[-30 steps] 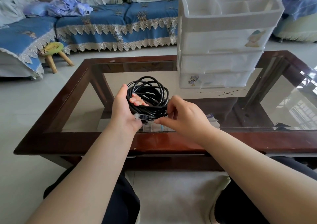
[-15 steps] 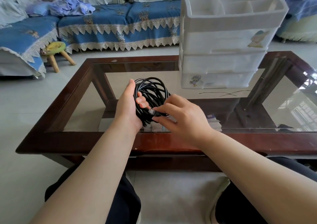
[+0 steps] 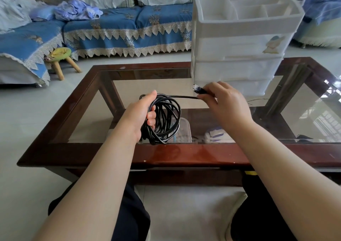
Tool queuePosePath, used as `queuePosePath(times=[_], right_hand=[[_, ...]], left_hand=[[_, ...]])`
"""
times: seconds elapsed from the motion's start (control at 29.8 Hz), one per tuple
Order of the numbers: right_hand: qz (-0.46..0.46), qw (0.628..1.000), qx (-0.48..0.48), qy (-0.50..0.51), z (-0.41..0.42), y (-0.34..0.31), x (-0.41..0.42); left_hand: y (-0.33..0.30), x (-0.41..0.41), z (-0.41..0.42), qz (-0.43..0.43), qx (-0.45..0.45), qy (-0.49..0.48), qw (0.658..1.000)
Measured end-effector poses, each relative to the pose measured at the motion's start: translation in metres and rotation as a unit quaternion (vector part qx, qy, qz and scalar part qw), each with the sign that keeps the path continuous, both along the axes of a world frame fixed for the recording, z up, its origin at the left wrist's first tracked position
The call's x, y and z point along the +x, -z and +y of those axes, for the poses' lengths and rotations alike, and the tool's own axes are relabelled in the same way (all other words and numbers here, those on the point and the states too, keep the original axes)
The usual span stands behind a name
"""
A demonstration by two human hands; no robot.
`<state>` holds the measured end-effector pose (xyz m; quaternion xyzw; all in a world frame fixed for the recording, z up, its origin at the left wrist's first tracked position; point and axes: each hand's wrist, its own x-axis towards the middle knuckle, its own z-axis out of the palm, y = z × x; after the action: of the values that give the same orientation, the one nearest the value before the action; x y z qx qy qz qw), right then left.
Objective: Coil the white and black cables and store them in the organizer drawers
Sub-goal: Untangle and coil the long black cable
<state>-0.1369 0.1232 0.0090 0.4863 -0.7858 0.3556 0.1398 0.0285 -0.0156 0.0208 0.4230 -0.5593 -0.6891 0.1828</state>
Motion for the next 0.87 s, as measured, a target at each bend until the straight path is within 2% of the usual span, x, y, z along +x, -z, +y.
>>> queuePosePath(times=[0.07,0.13,0.17,0.23,0.3,0.37,0.4,0.54,0.6,0.74,0.87], right_hand=[[0.001,1.000,-0.002,0.011,0.005,-0.006,-0.006],[-0.006,1.000,-0.017,0.005,0.012,-0.015,-0.010],[-0.011,1.000,-0.015,-0.008,0.015,-0.019,-0.010],[-0.051,0.996,0.053,-0.055,0.016,-0.021,-0.001],[-0.093,0.969,0.185,-0.135,0.010,-0.012,0.022],[-0.118,0.945,0.236,-0.194,0.002,0.002,0.046],[-0.132,0.941,0.230,-0.209,-0.002,0.006,0.053],[-0.162,0.939,0.200,-0.228,-0.007,0.007,0.063],[-0.173,0.942,0.178,-0.224,-0.009,0.003,0.062],[-0.220,0.937,0.160,-0.218,-0.012,0.001,0.059],[-0.241,0.940,0.144,-0.191,-0.014,0.004,0.059]], left_hand=[[0.001,-0.001,-0.002,-0.021,-0.038,-0.009,0.999],[0.003,-0.003,-0.005,-0.053,-0.115,-0.028,0.992],[0.002,-0.003,-0.006,-0.041,-0.117,-0.037,0.992],[-0.001,-0.003,-0.006,0.020,-0.046,-0.053,0.997],[-0.002,-0.005,-0.004,0.077,0.022,-0.070,0.994],[0.001,-0.009,0.001,0.103,0.070,-0.071,0.990],[0.003,-0.012,0.005,0.099,0.071,-0.070,0.990],[0.010,-0.020,0.020,0.038,-0.067,-0.079,0.994],[0.012,-0.022,0.022,0.015,-0.082,-0.078,0.993],[0.015,-0.025,0.023,-0.047,-0.037,-0.087,0.994],[0.016,-0.028,0.024,-0.053,0.085,-0.077,0.992]])
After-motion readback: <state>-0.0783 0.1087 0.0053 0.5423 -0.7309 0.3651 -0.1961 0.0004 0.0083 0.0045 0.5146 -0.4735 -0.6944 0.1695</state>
